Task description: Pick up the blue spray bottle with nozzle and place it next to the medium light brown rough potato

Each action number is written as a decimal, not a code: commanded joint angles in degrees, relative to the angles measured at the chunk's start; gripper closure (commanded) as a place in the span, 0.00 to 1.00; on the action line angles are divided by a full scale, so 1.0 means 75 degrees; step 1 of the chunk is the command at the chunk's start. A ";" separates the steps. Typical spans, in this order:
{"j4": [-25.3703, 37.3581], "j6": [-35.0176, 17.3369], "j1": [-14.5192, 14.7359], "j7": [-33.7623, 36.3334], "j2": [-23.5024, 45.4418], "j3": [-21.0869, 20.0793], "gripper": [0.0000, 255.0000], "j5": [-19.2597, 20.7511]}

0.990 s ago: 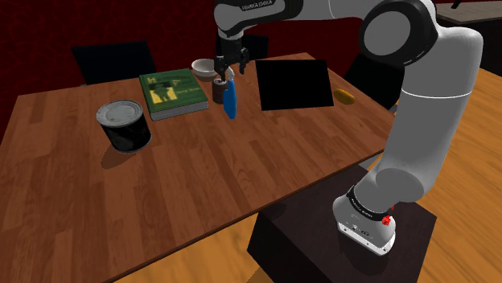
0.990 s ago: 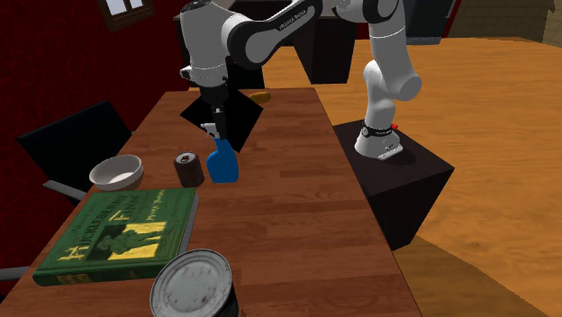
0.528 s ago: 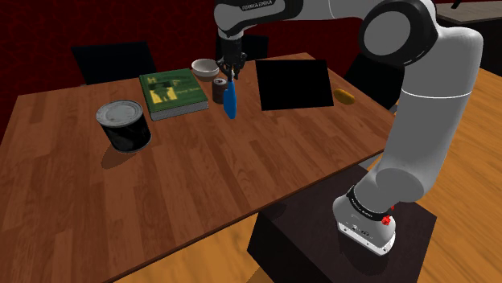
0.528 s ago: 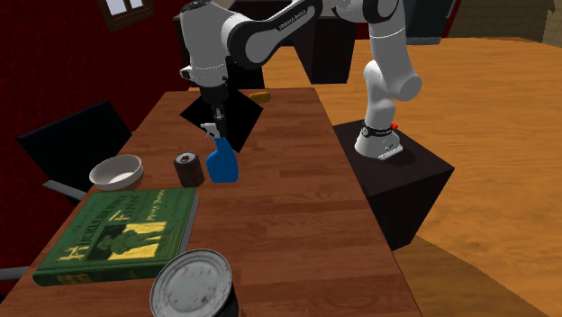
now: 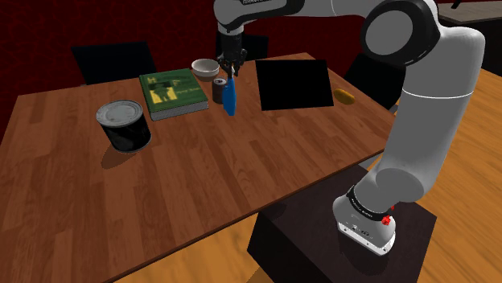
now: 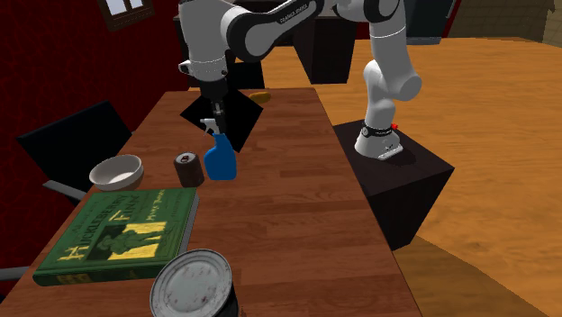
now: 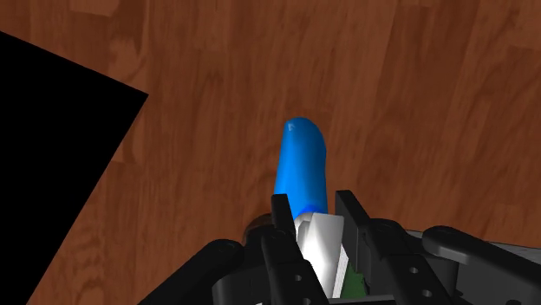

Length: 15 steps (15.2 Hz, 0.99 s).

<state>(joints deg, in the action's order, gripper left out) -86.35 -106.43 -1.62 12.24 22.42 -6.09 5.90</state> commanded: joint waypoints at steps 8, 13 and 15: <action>0.0837 0.0896 0.0012 -0.0075 -0.0063 -0.0008 1.00 -0.0026; 0.1395 0.1424 0.0030 -0.0106 -0.0034 -0.0011 1.00 -0.0030; 0.1644 0.1644 0.0040 -0.0119 -0.0005 -0.0012 1.00 -0.0029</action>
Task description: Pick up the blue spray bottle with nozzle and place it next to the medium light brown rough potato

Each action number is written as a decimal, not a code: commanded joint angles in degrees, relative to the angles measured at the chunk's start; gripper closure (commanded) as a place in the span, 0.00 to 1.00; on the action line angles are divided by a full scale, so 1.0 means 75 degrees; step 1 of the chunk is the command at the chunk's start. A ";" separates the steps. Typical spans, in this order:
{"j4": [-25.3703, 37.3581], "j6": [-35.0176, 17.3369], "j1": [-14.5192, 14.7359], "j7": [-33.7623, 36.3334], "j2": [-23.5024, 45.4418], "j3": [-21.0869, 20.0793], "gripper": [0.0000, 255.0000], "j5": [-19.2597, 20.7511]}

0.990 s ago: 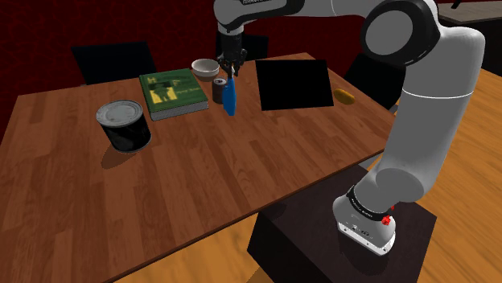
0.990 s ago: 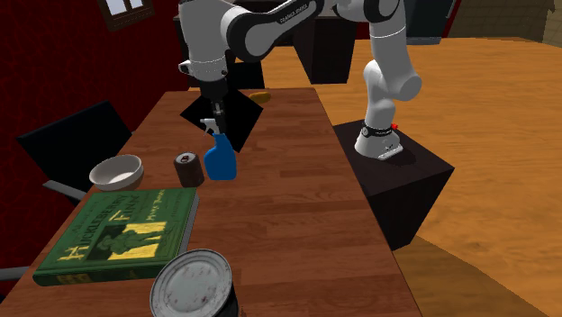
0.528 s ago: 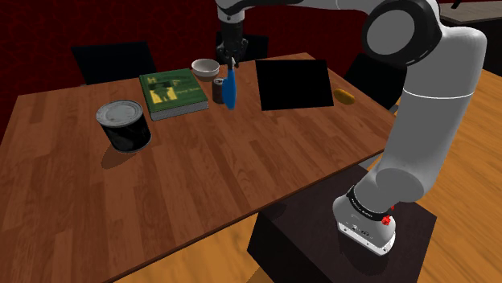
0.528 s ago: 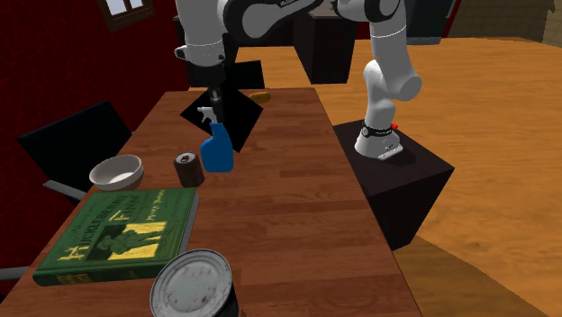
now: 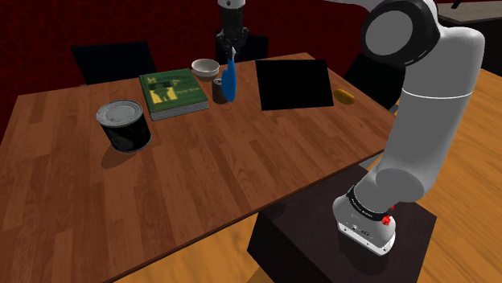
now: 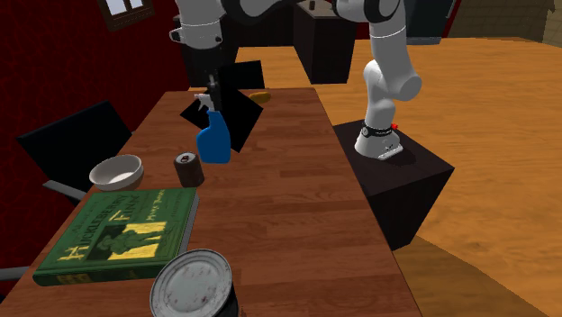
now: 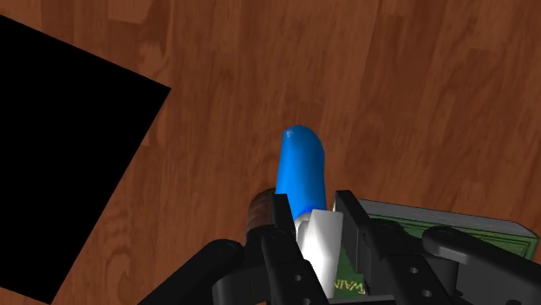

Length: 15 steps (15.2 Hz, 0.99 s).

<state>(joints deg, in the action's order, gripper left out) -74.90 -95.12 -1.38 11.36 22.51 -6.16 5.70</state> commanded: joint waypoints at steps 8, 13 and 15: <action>0.0689 0.0786 -0.0071 -0.0171 -0.0106 0.0028 1.00 -0.0021; -0.0949 0.0230 -0.0621 -0.0862 -0.1240 0.0247 1.00 -0.0157; -0.1460 0.0070 -0.0819 -0.1160 -0.1612 0.0363 1.00 -0.0195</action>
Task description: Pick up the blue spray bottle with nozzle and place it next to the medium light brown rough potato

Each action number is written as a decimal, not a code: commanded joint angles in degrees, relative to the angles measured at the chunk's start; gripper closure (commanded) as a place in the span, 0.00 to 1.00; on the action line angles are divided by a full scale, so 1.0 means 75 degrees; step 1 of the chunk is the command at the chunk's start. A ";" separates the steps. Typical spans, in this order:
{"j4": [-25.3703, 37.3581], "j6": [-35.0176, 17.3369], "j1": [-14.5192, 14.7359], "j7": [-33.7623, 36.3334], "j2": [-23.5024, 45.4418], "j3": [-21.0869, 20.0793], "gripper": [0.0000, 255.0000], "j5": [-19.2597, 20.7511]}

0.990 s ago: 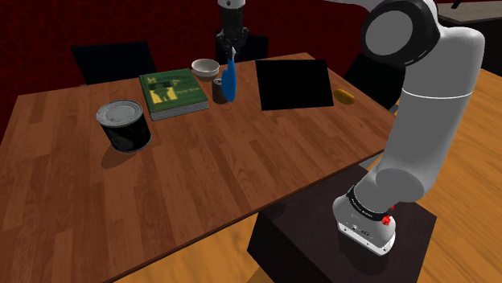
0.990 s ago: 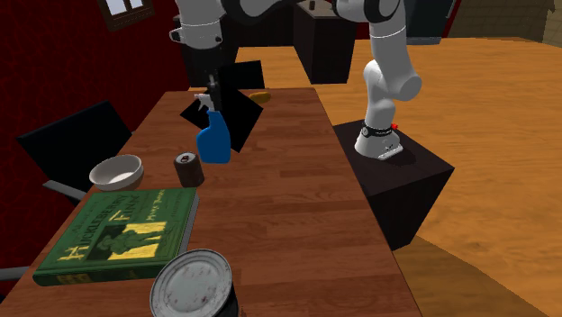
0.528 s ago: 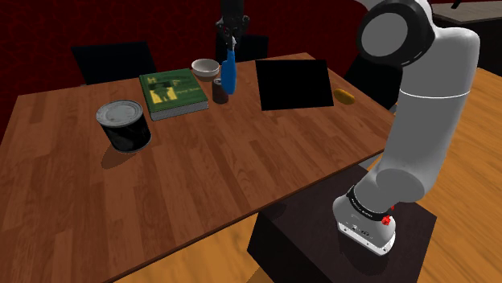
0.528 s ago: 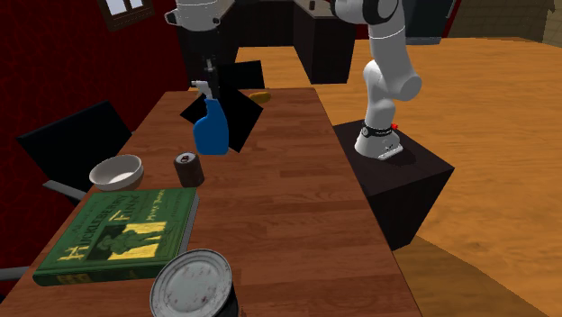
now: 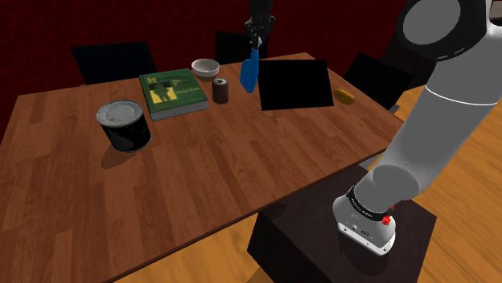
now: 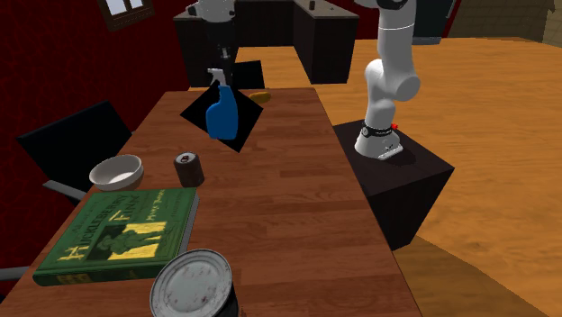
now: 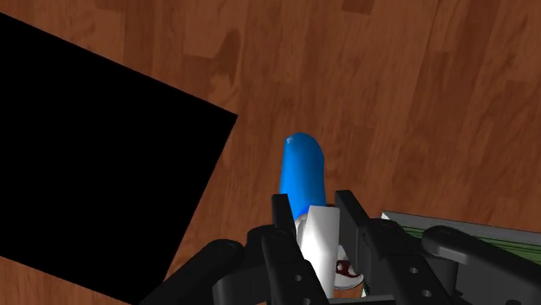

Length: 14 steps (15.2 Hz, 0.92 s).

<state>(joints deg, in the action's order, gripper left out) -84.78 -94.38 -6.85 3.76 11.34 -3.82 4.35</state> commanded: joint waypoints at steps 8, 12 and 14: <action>-0.1641 -0.0466 -0.0818 -0.1412 -0.1270 0.0615 1.00 -0.0068; -0.2124 -0.0603 -0.1162 -0.2077 -0.1661 0.0948 1.00 -0.0045; -0.2308 -0.0659 -0.1330 -0.2416 -0.1813 0.1126 1.00 -0.0024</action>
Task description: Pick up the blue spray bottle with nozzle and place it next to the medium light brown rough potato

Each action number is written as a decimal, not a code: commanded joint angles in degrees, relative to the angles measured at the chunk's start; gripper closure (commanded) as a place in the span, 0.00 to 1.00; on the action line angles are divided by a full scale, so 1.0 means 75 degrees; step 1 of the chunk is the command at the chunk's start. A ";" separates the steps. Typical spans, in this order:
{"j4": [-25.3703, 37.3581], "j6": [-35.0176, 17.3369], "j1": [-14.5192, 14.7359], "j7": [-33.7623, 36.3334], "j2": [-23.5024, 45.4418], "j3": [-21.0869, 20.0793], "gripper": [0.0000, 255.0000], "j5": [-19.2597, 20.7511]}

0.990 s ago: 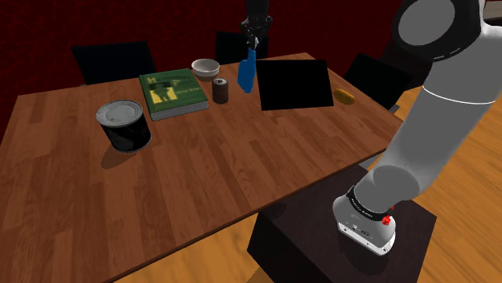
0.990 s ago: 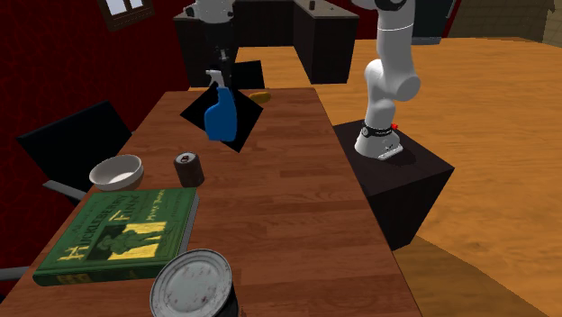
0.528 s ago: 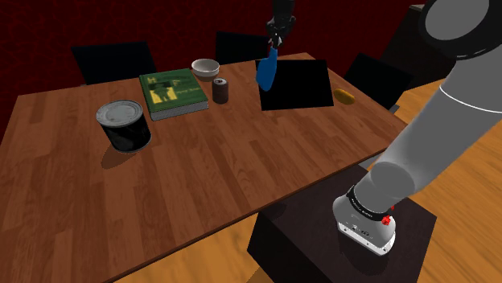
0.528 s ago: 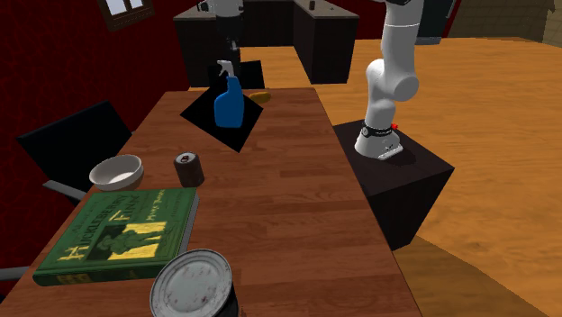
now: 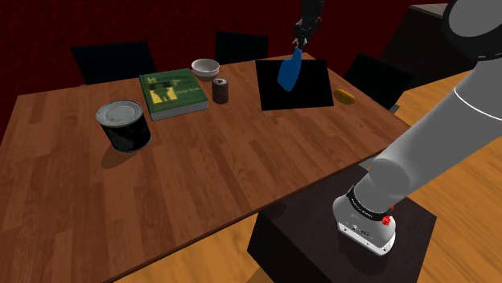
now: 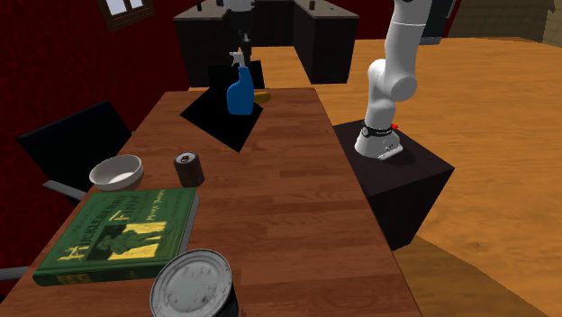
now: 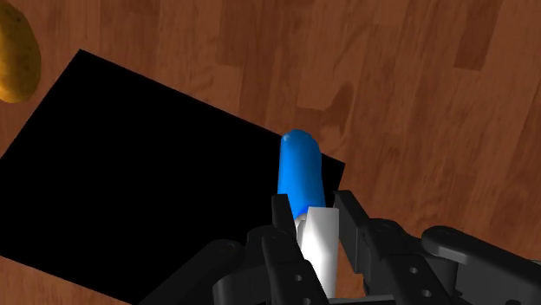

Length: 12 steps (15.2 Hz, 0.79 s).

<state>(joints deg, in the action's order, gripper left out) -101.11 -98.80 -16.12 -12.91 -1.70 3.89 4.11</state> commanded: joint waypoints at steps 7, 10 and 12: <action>-0.0484 -0.0218 -0.0680 -0.1415 -0.0372 0.0758 1.00 0.0089; -0.0502 -0.0263 -0.0930 -0.1957 -0.0386 0.1056 1.00 0.0114; -0.0469 -0.0288 -0.1100 -0.2324 -0.0356 0.1256 1.00 0.0119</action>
<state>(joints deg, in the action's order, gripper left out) -104.46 -100.85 -23.69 -28.81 -4.17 12.53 4.92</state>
